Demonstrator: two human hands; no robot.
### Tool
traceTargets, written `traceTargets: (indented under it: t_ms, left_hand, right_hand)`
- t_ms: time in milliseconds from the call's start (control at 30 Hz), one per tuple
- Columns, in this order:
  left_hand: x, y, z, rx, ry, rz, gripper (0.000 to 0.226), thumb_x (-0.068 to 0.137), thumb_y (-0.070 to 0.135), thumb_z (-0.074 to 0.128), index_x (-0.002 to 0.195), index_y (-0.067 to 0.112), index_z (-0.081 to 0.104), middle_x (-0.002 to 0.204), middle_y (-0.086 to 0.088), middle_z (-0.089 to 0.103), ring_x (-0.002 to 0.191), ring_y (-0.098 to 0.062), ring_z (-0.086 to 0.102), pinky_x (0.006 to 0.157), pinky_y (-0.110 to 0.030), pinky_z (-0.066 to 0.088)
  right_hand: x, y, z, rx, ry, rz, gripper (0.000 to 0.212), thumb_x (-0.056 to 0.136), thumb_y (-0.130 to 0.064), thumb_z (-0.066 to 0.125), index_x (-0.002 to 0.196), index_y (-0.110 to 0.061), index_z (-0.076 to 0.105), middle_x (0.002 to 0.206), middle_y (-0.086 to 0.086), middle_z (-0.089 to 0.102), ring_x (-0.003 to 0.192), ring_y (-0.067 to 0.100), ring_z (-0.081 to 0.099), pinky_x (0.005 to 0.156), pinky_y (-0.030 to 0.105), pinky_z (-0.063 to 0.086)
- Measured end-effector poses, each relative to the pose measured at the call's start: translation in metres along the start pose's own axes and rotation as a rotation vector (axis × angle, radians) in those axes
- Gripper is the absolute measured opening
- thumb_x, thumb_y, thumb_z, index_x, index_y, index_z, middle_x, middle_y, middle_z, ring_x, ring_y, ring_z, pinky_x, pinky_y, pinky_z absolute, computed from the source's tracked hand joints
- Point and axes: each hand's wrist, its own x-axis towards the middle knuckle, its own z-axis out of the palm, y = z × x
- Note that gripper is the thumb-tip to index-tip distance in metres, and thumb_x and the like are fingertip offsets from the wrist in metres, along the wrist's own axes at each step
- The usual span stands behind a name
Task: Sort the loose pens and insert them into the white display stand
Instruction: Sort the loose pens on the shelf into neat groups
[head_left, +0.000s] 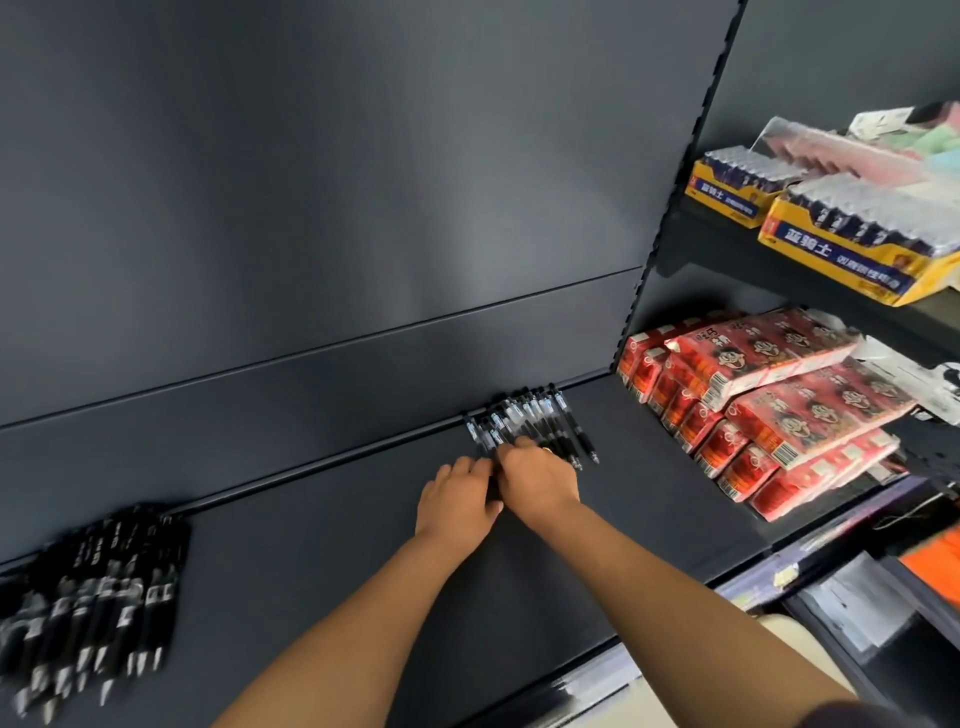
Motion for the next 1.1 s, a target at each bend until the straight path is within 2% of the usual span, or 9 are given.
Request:
traceTargets:
  t_ms: [133, 300, 433, 567, 800, 933, 1100]
  left_hand:
    - [-0.015, -0.022, -0.018, 0.022, 0.082, 0.007, 0.031, 0.091, 0.032, 0.051, 0.122, 0.023, 0.048, 0.123, 0.001, 0.051, 0.114, -0.021, 0.046, 0.092, -0.033, 0.038]
    - [-0.042, -0.067, -0.054, 0.055, 0.21, -0.059, 0.017, 0.093, 0.03, 0.047, 0.107, 0.022, 0.051, 0.107, 0.003, 0.056, 0.104, -0.019, 0.051, 0.083, -0.03, 0.038]
    - [-0.08, -0.114, -0.08, 0.1, 0.271, -0.131, 0.012, 0.093, 0.029, 0.047, 0.1, 0.021, 0.053, 0.101, 0.003, 0.059, 0.097, -0.018, 0.053, 0.079, -0.031, 0.037]
    - [-0.127, -0.166, -0.101, 0.174, 0.285, -0.203, 0.013, 0.092, 0.03, 0.046, 0.097, 0.02, 0.053, 0.103, 0.002, 0.061, 0.101, -0.02, 0.054, 0.08, -0.033, 0.038]
    - [-0.221, -0.259, -0.133, 0.16, 0.289, -0.264, 0.015, 0.092, 0.029, 0.045, 0.098, 0.019, 0.053, 0.1, 0.001, 0.061, 0.096, -0.022, 0.057, 0.075, -0.033, 0.04]
    - [-0.27, -0.31, -0.147, 0.182, 0.286, -0.317, 0.016, 0.091, 0.03, 0.045, 0.1, 0.019, 0.052, 0.102, -0.001, 0.061, 0.1, -0.024, 0.057, 0.078, -0.034, 0.042]
    - [-0.32, -0.36, -0.158, 0.199, 0.305, -0.35, 0.019, 0.092, 0.033, 0.045, 0.104, 0.021, 0.051, 0.104, 0.001, 0.061, 0.102, -0.023, 0.056, 0.078, -0.034, 0.042]
  right_hand:
    - [-0.002, -0.018, -0.002, -0.041, 0.082, -0.093, 0.026, 0.094, -0.021, 0.046, 0.117, -0.012, 0.055, 0.12, 0.009, 0.055, 0.107, 0.031, 0.055, 0.073, 0.037, 0.044]
    - [-0.003, -0.067, -0.003, -0.061, 0.164, -0.218, 0.027, 0.096, -0.026, 0.044, 0.116, -0.012, 0.056, 0.12, 0.009, 0.055, 0.114, 0.031, 0.051, 0.09, 0.04, 0.042]
    - [-0.009, -0.125, 0.001, -0.076, 0.188, -0.33, 0.029, 0.096, -0.03, 0.043, 0.115, -0.013, 0.058, 0.118, 0.008, 0.057, 0.111, 0.031, 0.052, 0.087, 0.039, 0.041]
    - [-0.023, -0.189, 0.013, -0.079, 0.191, -0.432, 0.032, 0.097, -0.035, 0.042, 0.112, -0.013, 0.06, 0.115, 0.007, 0.059, 0.109, 0.029, 0.052, 0.087, 0.04, 0.04]
    - [-0.064, -0.307, 0.042, -0.057, 0.078, -0.556, 0.029, 0.096, -0.036, 0.043, 0.108, -0.015, 0.06, 0.112, 0.006, 0.059, 0.108, 0.029, 0.053, 0.086, 0.039, 0.042]
    - [-0.086, -0.37, 0.059, 0.006, -0.027, -0.598, 0.028, 0.096, -0.034, 0.045, 0.111, -0.016, 0.059, 0.115, 0.005, 0.058, 0.107, 0.029, 0.055, 0.08, 0.036, 0.046]
    - [-0.108, -0.433, 0.078, 0.032, -0.177, -0.66, 0.025, 0.096, -0.034, 0.047, 0.114, -0.02, 0.057, 0.115, 0.005, 0.055, 0.105, 0.028, 0.057, 0.081, 0.035, 0.047]
